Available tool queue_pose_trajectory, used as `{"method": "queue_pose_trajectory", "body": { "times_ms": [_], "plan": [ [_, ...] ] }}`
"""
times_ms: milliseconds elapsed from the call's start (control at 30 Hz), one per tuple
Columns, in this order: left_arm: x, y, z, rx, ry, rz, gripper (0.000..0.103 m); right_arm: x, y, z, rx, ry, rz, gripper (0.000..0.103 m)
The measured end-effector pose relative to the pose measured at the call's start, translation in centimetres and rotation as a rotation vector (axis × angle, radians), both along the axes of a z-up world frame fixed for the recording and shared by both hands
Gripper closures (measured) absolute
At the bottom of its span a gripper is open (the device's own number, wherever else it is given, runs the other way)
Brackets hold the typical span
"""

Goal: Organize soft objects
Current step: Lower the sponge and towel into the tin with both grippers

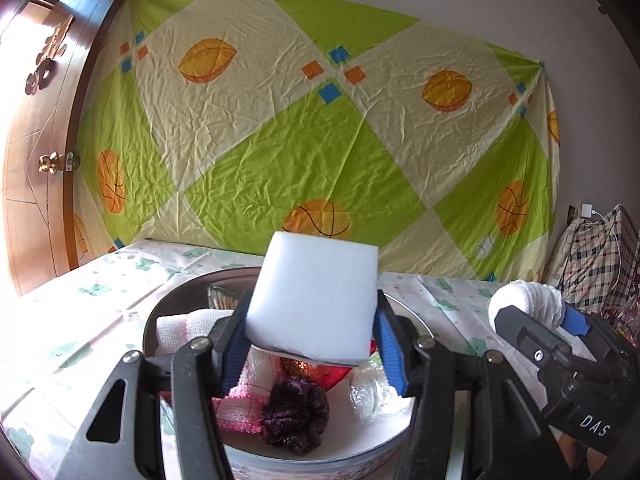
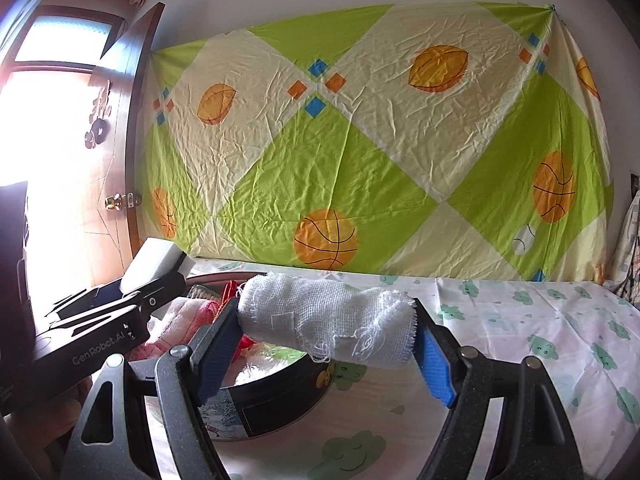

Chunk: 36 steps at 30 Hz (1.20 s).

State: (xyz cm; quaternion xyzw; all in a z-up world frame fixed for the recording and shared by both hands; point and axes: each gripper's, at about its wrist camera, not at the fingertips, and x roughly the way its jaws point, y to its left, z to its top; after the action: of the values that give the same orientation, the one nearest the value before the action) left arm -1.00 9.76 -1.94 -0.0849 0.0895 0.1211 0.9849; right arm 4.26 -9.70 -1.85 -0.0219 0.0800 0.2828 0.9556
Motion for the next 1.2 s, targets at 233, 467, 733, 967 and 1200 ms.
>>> {"method": "queue_pose_trajectory", "body": {
  "times_ms": [233,467,733,967,1200],
  "plan": [
    [-0.1,1.1,-0.1,-0.008,0.012,0.021,0.048,-0.1,0.9,0.0,-0.01,-0.005,0.02,0.022],
    [-0.2,1.3,-0.2,-0.003,0.016,0.03,0.048,-0.1,1.1,0.0,-0.007,-0.005,0.025,0.022],
    [-0.2,1.8,-0.1,0.003,0.031,0.053,0.048,0.2,1.5,-0.1,-0.008,0.003,0.041,0.022],
    [-0.3,2.6,-0.2,0.0,0.038,0.07,0.048,0.2,2.0,-0.1,-0.01,0.005,0.053,0.022],
    [-0.5,3.0,-0.5,-0.002,0.044,0.078,0.047,0.3,2.1,0.0,-0.008,0.001,0.056,0.022]
  ]
}}
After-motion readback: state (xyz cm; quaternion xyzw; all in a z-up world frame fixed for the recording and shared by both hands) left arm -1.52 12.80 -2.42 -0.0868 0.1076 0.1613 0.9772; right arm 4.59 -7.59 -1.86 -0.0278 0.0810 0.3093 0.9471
